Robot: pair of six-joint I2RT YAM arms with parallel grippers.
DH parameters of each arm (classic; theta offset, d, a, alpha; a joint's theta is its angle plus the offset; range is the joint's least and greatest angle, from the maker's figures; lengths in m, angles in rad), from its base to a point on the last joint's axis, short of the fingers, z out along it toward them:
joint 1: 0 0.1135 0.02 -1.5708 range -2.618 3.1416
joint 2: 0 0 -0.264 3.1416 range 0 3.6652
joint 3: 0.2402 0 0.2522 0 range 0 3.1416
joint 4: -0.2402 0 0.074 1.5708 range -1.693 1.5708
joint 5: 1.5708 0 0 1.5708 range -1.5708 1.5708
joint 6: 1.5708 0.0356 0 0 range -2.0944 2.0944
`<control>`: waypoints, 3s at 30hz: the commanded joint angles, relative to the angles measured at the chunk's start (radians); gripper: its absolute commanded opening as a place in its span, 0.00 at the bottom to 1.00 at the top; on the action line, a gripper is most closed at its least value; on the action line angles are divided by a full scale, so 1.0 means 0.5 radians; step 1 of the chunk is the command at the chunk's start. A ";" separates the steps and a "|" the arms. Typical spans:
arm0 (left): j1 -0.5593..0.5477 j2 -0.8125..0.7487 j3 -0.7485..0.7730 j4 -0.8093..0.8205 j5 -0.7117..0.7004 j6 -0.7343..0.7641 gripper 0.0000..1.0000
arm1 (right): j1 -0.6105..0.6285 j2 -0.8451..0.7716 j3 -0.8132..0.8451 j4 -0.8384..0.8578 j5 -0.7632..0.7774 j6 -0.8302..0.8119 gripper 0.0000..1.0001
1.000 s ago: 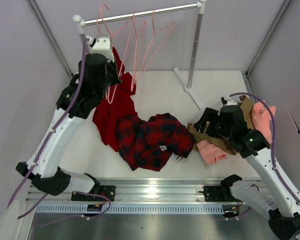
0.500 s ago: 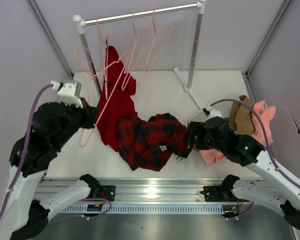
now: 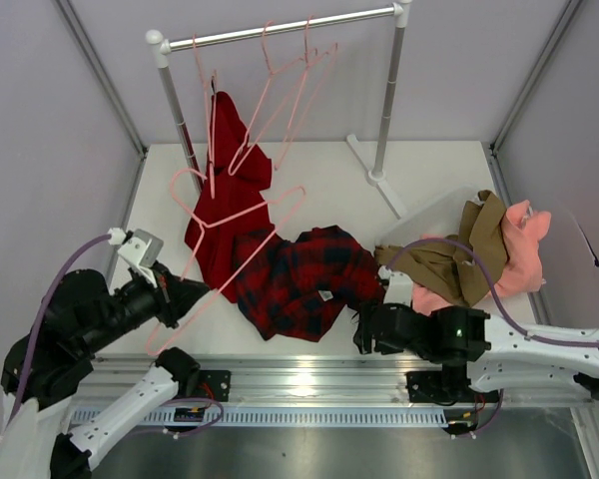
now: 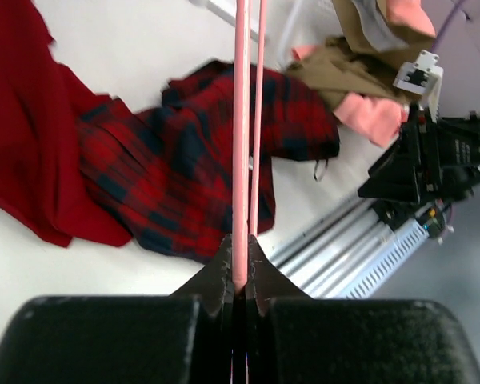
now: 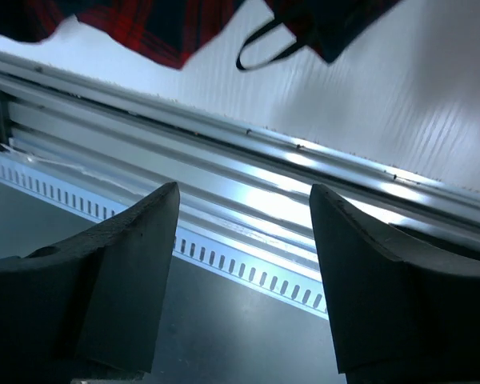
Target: Place the skirt on the hanger
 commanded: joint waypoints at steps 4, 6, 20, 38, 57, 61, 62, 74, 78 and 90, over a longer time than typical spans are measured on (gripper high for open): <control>0.001 -0.135 -0.073 -0.030 0.382 -0.099 0.00 | 0.252 -0.050 -0.201 0.151 0.308 0.443 0.66; 0.001 -0.120 -0.146 -0.033 0.395 -0.111 0.00 | 0.265 -0.040 -0.226 0.191 0.406 0.477 0.65; -0.032 0.046 -0.549 0.335 0.456 -0.170 0.00 | 0.265 -0.507 -0.569 0.471 0.867 0.765 0.53; -0.760 0.340 -0.601 0.246 -0.179 -0.292 0.00 | -0.159 -0.424 -0.756 0.854 0.438 0.440 0.40; -0.778 0.242 -0.561 0.007 0.115 -0.240 0.00 | -0.217 -0.375 -0.799 1.011 0.339 0.403 0.26; -0.778 0.233 -0.549 -0.045 0.103 -0.237 0.00 | -0.174 -0.390 -0.836 1.035 0.336 0.480 0.33; -0.781 0.230 -0.549 -0.052 0.103 -0.234 0.00 | -0.159 -0.387 -0.852 1.053 0.348 0.498 0.38; -0.778 0.218 -0.580 -0.030 0.134 -0.188 0.00 | 0.031 -0.307 -0.882 1.060 0.563 0.750 0.38; -0.781 0.221 -0.576 -0.036 0.146 -0.182 0.00 | 0.041 -0.283 -0.895 1.063 0.606 0.775 0.33; -0.778 0.230 -0.576 -0.052 0.210 -0.154 0.00 | 0.041 -0.301 -0.910 1.158 0.704 0.698 0.21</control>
